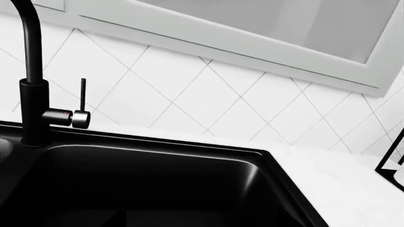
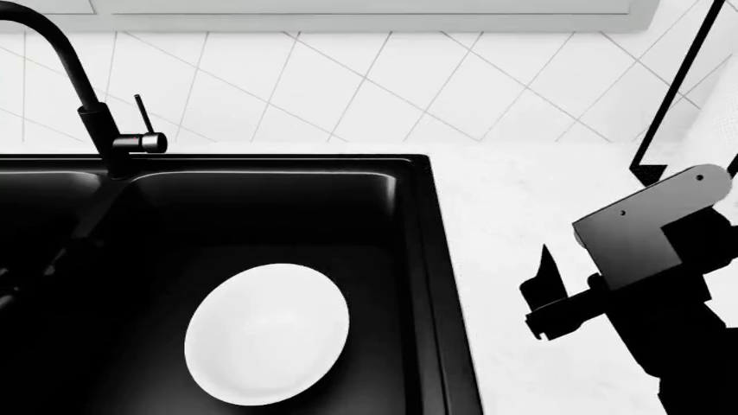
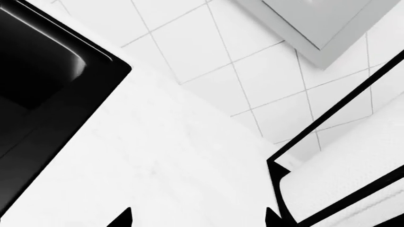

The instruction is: Stack the bowls in the sink.

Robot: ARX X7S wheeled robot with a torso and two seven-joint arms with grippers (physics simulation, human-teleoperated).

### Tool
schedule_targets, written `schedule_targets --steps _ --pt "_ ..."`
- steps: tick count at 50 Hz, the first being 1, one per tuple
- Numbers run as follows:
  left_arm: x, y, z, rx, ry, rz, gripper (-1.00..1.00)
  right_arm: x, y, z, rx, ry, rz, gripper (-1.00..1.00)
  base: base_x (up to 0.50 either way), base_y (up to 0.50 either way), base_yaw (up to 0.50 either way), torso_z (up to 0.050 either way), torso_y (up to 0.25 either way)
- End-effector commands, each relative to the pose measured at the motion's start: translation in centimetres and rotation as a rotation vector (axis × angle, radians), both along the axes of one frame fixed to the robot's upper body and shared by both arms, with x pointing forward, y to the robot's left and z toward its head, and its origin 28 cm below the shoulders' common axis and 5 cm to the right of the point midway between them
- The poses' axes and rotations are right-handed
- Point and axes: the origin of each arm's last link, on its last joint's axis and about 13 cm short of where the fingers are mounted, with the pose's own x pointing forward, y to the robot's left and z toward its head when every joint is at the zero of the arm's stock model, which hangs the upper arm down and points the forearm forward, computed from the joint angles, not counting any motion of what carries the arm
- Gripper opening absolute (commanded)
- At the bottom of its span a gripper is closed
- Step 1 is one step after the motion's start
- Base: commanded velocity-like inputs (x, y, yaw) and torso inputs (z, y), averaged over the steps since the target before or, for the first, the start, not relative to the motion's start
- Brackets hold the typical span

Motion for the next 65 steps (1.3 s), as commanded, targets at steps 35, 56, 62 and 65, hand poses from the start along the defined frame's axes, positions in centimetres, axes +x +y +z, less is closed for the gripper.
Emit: schedule_targets --steps 35,56,62,65 --pt "0.2 -0.1 -0.2 0.005 0.006 -0.007 1.0 -1.5 -0.9 -0.6 -0.038 0.042 -0.062 1.0 0.0 0.0 0.0 0.0 0.0" --pt "0.3 -0.3 0.0 0.01 0.007 -0.009 1.0 -2.2 -1.6 -1.4 -0.046 0.089 -0.096 1.0 0.0 0.0 0.0 0.0 0.0" --pt "0.3 -0.3 -0.1 0.012 0.007 -0.011 1.0 -2.3 -1.6 -1.5 -0.046 0.098 -0.099 1.0 0.0 0.0 0.0 0.0 0.0" --pt "0.4 -0.3 -0.1 0.012 0.009 -0.012 1.0 -2.4 -1.8 -1.6 -0.052 0.107 -0.102 1.0 0.0 0.0 0.0 0.0 0.0"
